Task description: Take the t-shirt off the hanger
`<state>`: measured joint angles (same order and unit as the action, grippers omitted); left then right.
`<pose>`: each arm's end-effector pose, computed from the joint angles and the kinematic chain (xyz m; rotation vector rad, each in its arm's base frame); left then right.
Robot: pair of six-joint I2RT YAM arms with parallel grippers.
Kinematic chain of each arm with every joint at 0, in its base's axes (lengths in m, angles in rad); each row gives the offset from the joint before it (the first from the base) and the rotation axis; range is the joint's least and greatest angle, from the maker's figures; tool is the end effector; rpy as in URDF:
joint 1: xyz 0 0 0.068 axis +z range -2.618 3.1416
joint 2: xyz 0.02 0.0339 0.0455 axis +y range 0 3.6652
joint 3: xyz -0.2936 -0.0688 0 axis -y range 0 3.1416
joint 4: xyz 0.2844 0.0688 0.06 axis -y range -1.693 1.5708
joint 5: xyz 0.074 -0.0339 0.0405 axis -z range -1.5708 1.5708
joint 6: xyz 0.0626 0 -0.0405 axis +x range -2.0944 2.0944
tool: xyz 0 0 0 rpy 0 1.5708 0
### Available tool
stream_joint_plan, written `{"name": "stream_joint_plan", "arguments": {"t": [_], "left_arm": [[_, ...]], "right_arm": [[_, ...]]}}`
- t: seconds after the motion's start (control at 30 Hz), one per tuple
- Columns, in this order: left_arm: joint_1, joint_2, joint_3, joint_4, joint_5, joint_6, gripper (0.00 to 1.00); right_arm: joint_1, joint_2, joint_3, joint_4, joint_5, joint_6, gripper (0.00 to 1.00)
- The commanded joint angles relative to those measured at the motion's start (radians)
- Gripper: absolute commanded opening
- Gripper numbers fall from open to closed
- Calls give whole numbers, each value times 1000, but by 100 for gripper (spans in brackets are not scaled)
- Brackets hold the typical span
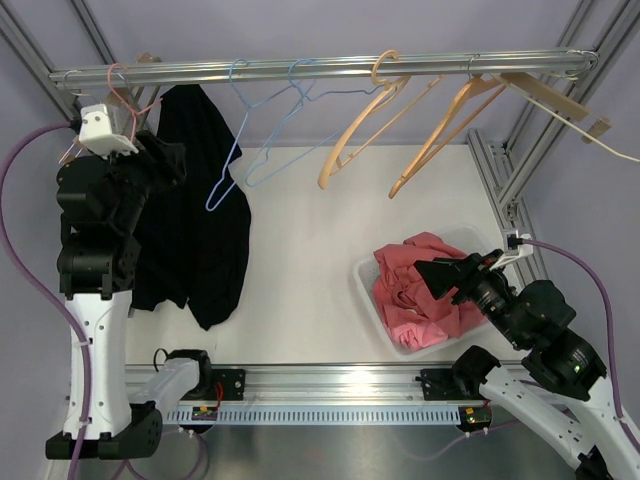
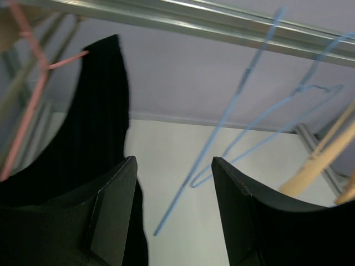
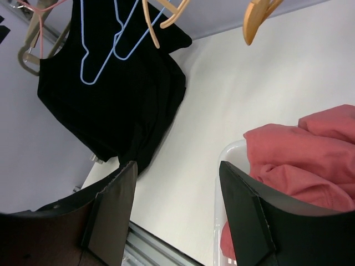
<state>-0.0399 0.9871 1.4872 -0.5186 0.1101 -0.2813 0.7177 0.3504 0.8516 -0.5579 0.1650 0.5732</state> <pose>0.2147 -0.0155 0.5450 -0.1065 1.5958 -0.3376 0.0824 0.0583 0.3959 0.0097 1.6964 0.8496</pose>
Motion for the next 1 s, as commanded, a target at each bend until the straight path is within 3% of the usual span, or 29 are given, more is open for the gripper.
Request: {"name": "stream_joint_plan", "arguments": {"t": [0.0,0.2,0.33,0.7,0.97], "left_arm": [[73,36,34,-98,-200,74,59],[133,134,116,-106,-305,117,57],[136,225,208,-107,-323,174,56],[178,360,272,-106,-337,215,55],[179,355,243,-92,-260,197,30]], "right_arm": [[-4,-21,-14,49,-88,-33,70],[-4,-33,-58,76,-160,-26,70],[-4,-30,-89,98,-216,-18,70],[-6,10,-88,124,-231,-56,70],[-6,41,-94,154,-254,-52,70]]}}
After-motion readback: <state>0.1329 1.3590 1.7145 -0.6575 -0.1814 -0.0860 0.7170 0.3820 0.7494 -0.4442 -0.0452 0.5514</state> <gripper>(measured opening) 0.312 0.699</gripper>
